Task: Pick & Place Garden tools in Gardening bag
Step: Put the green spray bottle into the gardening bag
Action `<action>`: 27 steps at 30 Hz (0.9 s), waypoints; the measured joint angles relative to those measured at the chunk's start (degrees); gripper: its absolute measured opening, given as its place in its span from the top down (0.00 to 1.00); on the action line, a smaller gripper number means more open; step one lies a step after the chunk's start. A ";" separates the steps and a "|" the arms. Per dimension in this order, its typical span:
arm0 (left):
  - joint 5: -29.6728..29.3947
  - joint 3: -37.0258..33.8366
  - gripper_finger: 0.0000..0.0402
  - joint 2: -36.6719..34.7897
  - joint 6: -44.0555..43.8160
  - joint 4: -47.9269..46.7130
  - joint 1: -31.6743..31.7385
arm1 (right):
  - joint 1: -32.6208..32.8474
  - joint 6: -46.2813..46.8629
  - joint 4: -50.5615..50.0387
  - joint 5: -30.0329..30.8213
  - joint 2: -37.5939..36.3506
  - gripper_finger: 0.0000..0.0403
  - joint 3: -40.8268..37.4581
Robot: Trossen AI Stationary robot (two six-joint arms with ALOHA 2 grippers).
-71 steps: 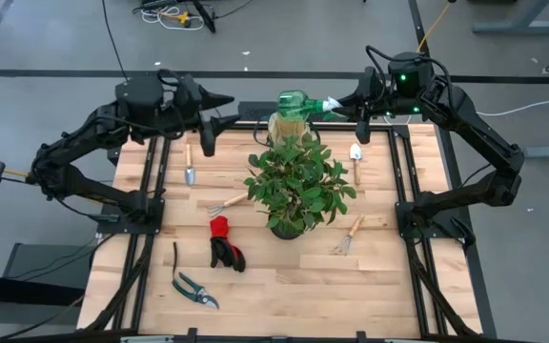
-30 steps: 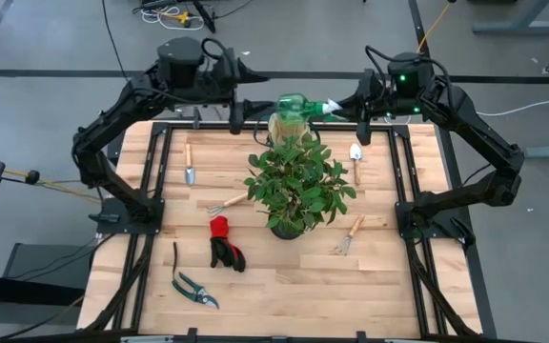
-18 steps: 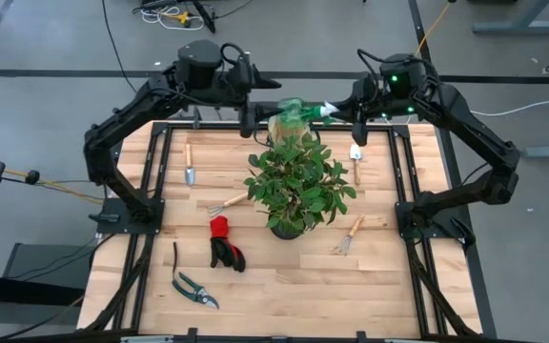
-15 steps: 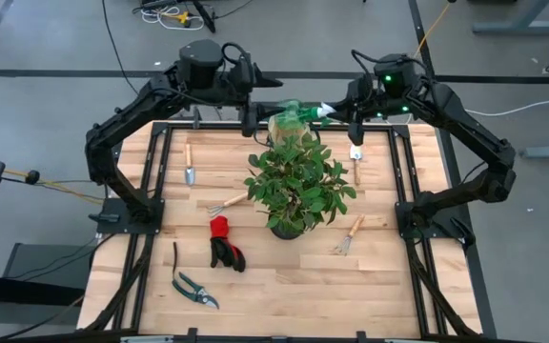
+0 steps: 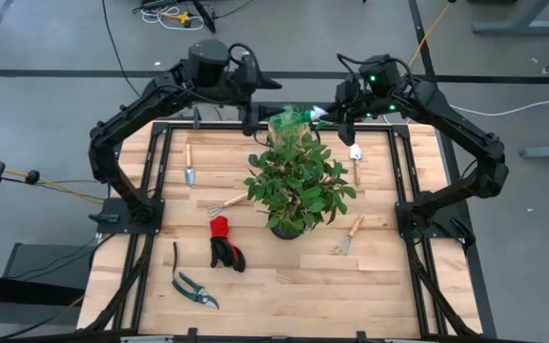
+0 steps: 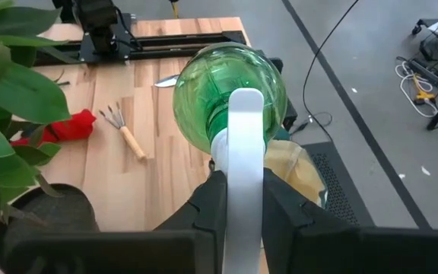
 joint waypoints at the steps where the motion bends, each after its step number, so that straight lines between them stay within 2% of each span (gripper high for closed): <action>1: 0.00 0.00 0.23 0.49 0.84 -0.33 0.00 | 0.00 0.00 -0.01 -0.02 0.03 0.86 0.00; 9: 0.11 0.00 0.23 4.52 4.66 -0.35 0.04 | 0.01 -0.12 -0.36 -0.44 0.01 0.86 0.00; 27: 2.00 -0.02 0.24 10.77 5.71 2.13 0.04 | 0.18 -0.75 -0.43 -0.57 0.00 0.86 0.00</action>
